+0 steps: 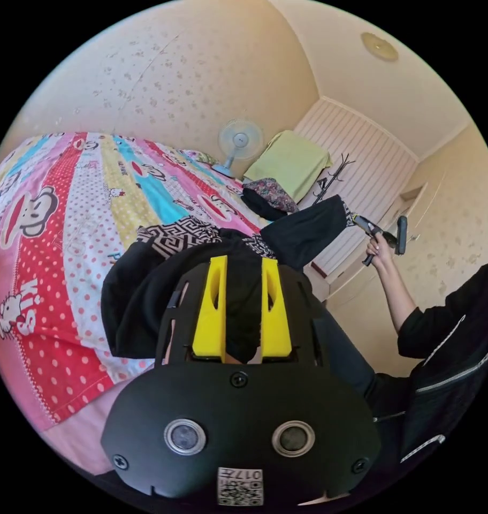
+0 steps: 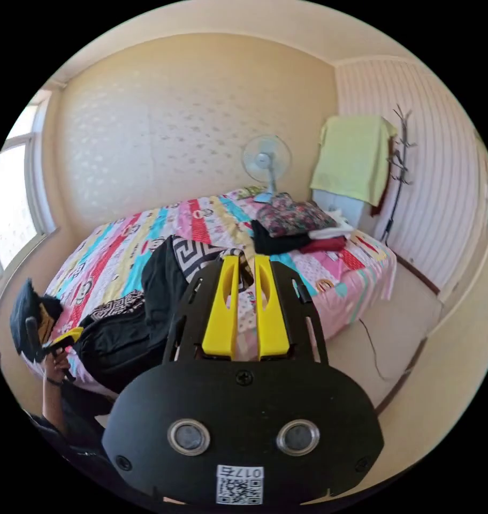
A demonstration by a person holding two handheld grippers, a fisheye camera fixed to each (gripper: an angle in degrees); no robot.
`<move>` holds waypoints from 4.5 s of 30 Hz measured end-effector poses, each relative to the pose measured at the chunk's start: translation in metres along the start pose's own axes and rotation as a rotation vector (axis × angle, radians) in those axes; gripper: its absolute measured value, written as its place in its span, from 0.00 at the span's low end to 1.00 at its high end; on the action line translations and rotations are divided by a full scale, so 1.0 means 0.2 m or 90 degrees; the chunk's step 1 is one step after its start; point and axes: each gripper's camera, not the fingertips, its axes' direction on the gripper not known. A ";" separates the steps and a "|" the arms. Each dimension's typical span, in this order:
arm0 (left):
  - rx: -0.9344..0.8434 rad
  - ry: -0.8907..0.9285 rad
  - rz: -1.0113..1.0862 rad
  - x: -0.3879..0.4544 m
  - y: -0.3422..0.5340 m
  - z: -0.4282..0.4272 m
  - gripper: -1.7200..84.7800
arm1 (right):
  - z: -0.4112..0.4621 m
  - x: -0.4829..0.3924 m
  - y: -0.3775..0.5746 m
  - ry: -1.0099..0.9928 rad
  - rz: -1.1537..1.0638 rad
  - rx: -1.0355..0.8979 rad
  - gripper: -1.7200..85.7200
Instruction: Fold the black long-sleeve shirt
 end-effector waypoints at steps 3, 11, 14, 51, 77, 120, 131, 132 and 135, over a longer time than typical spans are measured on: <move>-0.039 -0.047 0.048 0.16 0.00 0.11 0.15 | -0.03 0.23 0.14 0.007 0.081 -0.018 0.13; -0.084 -0.015 0.159 0.54 -0.28 0.43 0.15 | -0.12 0.39 0.48 -0.111 0.209 0.078 0.13; -0.113 -0.037 0.137 0.58 -0.45 0.68 0.15 | -0.06 0.42 0.51 -0.245 0.233 0.045 0.13; 0.406 -0.560 -0.413 0.07 0.79 -2.20 0.08 | 0.53 -0.46 -0.01 -0.672 -0.002 -0.235 0.11; -0.300 -0.143 0.003 -0.67 -0.73 0.16 0.18 | 1.85 -2.01 -0.71 -0.594 -0.666 -0.543 0.13; 0.068 0.066 0.123 -0.50 -0.39 -0.83 0.03 | 1.09 -1.06 -0.36 -0.928 -0.561 -0.144 0.16; 0.195 0.213 0.286 -0.17 -0.43 -1.38 0.02 | 1.05 -0.84 -0.34 -1.067 -0.449 -0.029 0.13; 0.194 0.219 0.311 -0.12 -0.44 -1.43 0.02 | 1.03 -0.83 -0.35 -1.071 -0.435 -0.010 0.14; 0.206 0.251 0.354 -0.03 -0.45 -1.55 0.02 | 1.04 -0.85 -0.39 -1.118 -0.414 -0.042 0.14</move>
